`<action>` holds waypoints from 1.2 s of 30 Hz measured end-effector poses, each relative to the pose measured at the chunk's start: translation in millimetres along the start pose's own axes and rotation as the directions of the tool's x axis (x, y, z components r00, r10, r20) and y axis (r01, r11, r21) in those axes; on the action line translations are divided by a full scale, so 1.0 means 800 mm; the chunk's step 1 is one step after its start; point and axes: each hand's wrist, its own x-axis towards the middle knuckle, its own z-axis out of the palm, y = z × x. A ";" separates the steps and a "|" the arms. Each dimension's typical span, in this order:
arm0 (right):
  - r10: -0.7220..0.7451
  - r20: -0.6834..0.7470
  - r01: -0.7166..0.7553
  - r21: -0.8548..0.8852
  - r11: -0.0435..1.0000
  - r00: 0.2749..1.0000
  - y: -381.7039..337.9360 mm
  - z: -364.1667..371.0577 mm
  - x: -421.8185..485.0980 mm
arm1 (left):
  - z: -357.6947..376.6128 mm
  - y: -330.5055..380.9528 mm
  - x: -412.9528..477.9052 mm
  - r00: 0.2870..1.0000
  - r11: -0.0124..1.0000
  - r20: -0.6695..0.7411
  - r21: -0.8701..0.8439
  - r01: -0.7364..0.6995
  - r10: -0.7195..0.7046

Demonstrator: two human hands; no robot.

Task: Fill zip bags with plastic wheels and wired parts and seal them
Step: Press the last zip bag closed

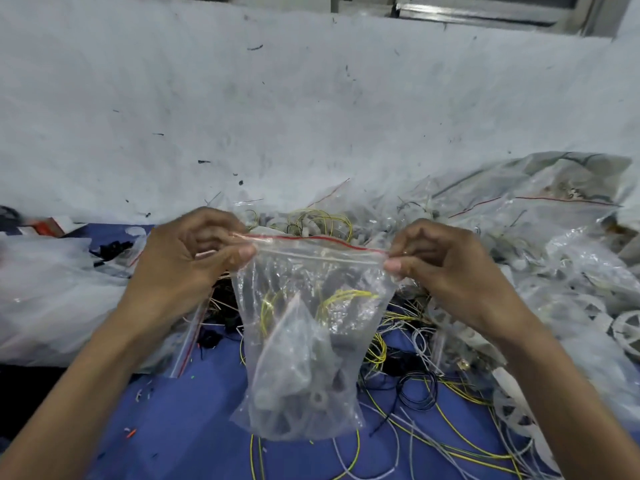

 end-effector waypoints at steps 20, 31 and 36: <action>-0.011 0.119 0.059 -0.402 0.914 0.993 0.007 0.020 0.015 | 0.009 -0.002 -0.004 0.980 0.919 0.112 0.378 0.110 -0.164; -0.039 0.197 0.121 -0.423 0.898 0.980 0.010 0.039 0.019 | 0.028 0.002 -0.014 0.981 0.902 0.183 0.432 -0.017 -0.069; -0.062 0.249 0.165 -0.418 0.893 0.967 0.011 0.044 0.019 | 0.035 -0.002 -0.012 0.984 0.887 0.177 0.456 -0.068 -0.015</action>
